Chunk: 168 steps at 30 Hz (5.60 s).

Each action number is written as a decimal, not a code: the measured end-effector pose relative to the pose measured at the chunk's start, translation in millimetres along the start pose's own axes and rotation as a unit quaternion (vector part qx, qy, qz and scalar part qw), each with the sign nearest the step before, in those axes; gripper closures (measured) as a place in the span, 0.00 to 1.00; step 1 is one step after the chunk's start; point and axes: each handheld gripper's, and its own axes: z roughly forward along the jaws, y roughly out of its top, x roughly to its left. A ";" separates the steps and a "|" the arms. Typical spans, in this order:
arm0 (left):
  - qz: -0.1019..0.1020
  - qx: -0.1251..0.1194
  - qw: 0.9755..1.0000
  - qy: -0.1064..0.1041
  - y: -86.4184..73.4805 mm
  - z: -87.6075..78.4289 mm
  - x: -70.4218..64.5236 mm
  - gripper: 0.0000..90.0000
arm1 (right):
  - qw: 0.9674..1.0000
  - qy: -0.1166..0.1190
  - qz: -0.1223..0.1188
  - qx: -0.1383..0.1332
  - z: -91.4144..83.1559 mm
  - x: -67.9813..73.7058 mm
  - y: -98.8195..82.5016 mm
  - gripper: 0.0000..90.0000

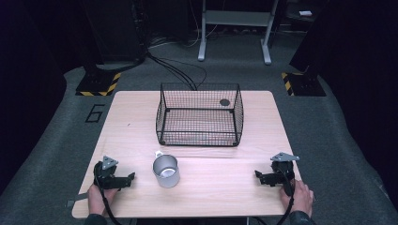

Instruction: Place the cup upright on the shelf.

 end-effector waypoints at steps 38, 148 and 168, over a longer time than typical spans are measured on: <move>0.028 -0.057 0.995 -0.079 24.1 -52.2 -12.0 0.00 | 1.000 0.004 -0.003 0.004 -0.6 -1.0 0.0 0.00; 0.160 -0.073 0.962 -0.209 87.7 -22.4 -119.7 0.07 | 1.000 0.005 -0.004 0.004 -0.7 -1.3 -0.1 0.00; 0.155 -0.083 0.963 -0.206 87.8 -29.0 -113.6 0.07 | 1.000 0.005 -0.004 0.004 -0.7 -1.4 -0.1 0.00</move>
